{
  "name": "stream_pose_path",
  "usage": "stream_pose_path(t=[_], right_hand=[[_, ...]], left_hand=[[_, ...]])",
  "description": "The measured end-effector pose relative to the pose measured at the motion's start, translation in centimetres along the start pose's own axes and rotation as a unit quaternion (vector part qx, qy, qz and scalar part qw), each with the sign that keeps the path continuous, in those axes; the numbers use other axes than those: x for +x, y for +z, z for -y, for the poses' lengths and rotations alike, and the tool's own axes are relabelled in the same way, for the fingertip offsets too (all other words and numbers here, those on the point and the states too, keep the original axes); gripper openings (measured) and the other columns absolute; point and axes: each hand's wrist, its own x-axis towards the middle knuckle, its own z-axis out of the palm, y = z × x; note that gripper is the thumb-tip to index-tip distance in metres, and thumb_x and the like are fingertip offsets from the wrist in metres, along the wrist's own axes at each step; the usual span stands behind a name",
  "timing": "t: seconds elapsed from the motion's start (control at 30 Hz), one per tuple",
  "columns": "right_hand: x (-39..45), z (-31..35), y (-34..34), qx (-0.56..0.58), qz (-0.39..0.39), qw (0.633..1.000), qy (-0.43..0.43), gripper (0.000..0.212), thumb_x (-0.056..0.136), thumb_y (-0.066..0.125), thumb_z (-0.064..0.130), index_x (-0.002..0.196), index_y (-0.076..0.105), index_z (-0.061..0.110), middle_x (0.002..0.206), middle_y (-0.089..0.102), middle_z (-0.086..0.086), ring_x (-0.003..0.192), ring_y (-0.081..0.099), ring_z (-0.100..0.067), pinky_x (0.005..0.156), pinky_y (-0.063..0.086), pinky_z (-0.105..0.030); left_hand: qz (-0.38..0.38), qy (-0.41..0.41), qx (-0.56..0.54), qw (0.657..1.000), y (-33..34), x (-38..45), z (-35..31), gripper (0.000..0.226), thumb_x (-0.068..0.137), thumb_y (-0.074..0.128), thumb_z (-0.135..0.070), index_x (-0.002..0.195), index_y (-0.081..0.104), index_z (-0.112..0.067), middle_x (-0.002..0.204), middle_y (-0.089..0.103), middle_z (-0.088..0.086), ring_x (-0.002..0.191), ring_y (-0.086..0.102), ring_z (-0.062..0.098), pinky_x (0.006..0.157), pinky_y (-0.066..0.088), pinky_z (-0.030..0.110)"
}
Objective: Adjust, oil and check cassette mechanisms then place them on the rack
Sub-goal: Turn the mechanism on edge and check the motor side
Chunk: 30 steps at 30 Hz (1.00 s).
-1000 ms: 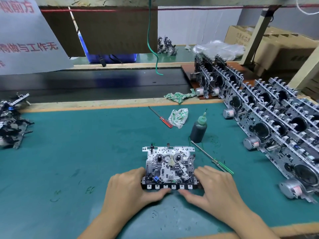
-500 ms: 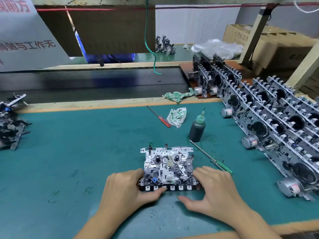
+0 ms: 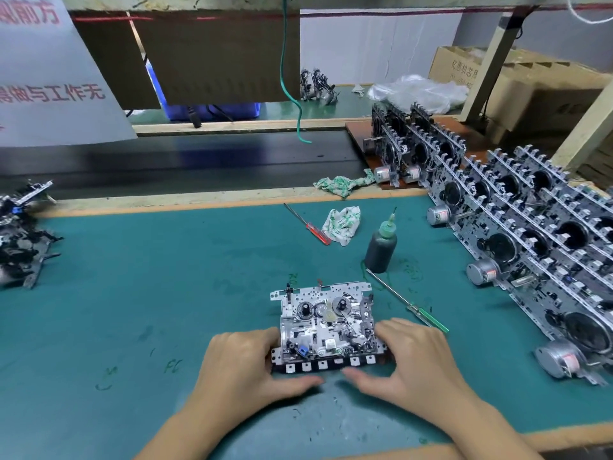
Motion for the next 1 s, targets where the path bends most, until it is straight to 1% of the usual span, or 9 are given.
stream_pose_path(t=[0.17,0.23,0.33,0.4,0.53,0.7,0.87,0.93,1.0], right_hand=[[-0.1,-0.2,-0.5,0.009,0.019,1.0,-0.023,0.047,0.076,0.05,0.058,0.052,0.036,0.02,0.05,0.029,0.012,0.045,0.032,-0.009,0.048,0.017,-0.023],[0.1,-0.1,-0.9,0.103,0.043,0.993,0.025,0.046,0.077,0.052,0.058,0.052,0.037,0.022,0.05,0.03,0.013,0.048,0.03,-0.005,0.048,0.024,-0.024],[0.8,0.0,-1.5,0.321,0.079,0.935,0.126,0.047,0.078,0.044,0.063,0.046,0.048,0.028,0.048,0.049,0.001,0.048,0.041,-0.011,0.054,0.035,-0.029],[1.8,0.2,-2.1,0.356,0.1,0.915,0.161,0.057,0.076,0.037,0.07,0.044,0.058,0.028,0.046,0.055,-0.006,0.046,0.047,-0.016,0.054,0.038,-0.026],[3.7,0.2,-2.6,0.384,0.153,0.887,0.207,0.08,0.068,0.034,0.078,0.044,0.06,0.006,0.04,0.055,0.002,0.041,0.047,-0.003,0.054,0.036,-0.013],[5.8,-0.5,-2.0,0.373,0.17,0.879,0.244,0.073,0.075,0.043,0.078,0.038,0.058,0.017,0.037,0.052,-0.003,0.039,0.045,-0.008,0.051,0.035,-0.018],[6.9,-0.6,-1.8,0.344,0.195,0.886,0.242,0.08,0.075,0.037,0.081,0.035,0.054,0.015,0.035,0.048,-0.003,0.04,0.045,-0.009,0.057,0.038,-0.019],[6.9,-0.6,-2.0,0.273,0.199,0.912,0.231,0.084,0.073,0.027,0.084,0.035,0.053,0.013,0.034,0.047,-0.003,0.039,0.047,-0.009,0.057,0.038,-0.023],[6.9,-0.8,-2.1,0.132,0.147,0.958,0.205,0.088,0.067,0.013,0.087,0.045,0.056,0.013,0.043,0.052,-0.004,0.046,0.051,-0.01,0.056,0.037,-0.026]], left_hand=[[-0.003,-0.019,-0.029,0.999,0.1,-0.1,0.3,0.06,0.053,0.055,-0.08,0.049,0.043,-0.022,0.038,0.031,-0.009,0.043,0.041,0.017,0.041,0.029,0.023],[-0.03,-0.044,-0.103,0.993,-0.2,0.0,0.3,0.059,0.054,0.056,-0.081,0.049,0.038,-0.025,0.039,0.032,-0.007,0.043,0.031,0.017,0.044,0.025,0.02],[-0.072,-0.071,-0.219,0.97,-0.5,0.3,-0.2,0.06,0.071,0.044,-0.082,0.058,0.045,-0.024,0.045,0.035,0.004,0.043,0.028,0.009,0.047,0.028,0.026],[-0.098,-0.102,-0.277,0.95,-0.8,0.9,-0.8,0.056,0.076,0.043,-0.073,0.054,0.046,-0.021,0.043,0.039,0.007,0.04,0.034,0.011,0.046,0.03,0.029],[-0.098,-0.197,-0.338,0.915,-1.3,2.5,-1.3,0.066,0.068,0.045,-0.074,0.038,0.042,-0.016,0.035,0.042,0.004,0.033,0.039,0.015,0.042,0.034,0.023],[-0.049,-0.238,-0.283,0.928,-1.9,4.1,-0.9,0.076,0.071,0.041,-0.079,0.033,0.029,-0.013,0.029,0.036,0.003,0.033,0.039,0.015,0.048,0.039,0.021],[-0.009,-0.268,-0.196,0.943,-2.4,4.8,-0.3,0.08,0.077,0.032,-0.081,0.037,0.029,-0.012,0.033,0.041,0.003,0.039,0.045,0.018,0.064,0.047,0.033],[-0.018,-0.253,-0.076,0.964,-2.6,4.8,-0.3,0.08,0.075,0.021,-0.088,0.045,0.028,-0.014,0.038,0.038,0.001,0.043,0.04,0.02,0.053,0.038,0.031],[-0.081,-0.205,0.063,0.973,-2.8,4.9,-0.3,0.075,0.076,0.015,-0.085,0.051,0.034,-0.017,0.048,0.041,-0.003,0.051,0.04,0.017,0.047,0.027,0.028]])
